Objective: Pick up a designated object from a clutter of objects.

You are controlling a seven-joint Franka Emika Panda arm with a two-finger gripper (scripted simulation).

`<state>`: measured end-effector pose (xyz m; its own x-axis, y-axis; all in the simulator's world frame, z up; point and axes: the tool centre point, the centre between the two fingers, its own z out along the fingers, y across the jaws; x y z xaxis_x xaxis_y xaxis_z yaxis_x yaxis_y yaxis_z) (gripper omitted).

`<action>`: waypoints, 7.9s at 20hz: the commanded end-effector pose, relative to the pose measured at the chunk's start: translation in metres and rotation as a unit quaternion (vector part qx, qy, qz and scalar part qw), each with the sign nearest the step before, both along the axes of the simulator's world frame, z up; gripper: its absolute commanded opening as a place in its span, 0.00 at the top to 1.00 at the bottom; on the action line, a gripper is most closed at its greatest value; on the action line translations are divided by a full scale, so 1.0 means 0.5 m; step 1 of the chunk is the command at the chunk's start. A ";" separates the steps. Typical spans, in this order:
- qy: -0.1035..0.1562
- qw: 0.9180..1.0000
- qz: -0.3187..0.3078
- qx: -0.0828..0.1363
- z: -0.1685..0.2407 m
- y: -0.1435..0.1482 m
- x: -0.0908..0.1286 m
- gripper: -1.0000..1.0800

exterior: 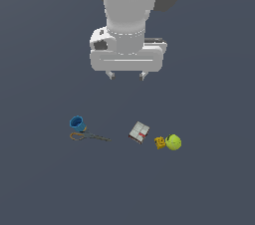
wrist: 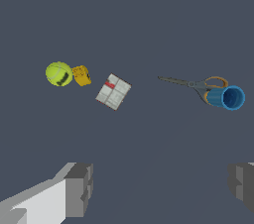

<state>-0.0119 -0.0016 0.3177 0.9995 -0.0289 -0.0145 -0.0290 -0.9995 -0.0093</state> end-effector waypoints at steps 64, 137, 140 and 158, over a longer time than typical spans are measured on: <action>-0.006 0.905 0.425 -0.005 -0.385 -0.281 0.163 0.04; -0.009 0.843 0.538 0.000 -0.378 -0.313 0.139 1.00; -0.009 0.843 0.538 0.000 -0.305 -0.303 0.131 1.00; -0.009 0.843 0.538 0.000 0.093 -0.251 0.096 1.00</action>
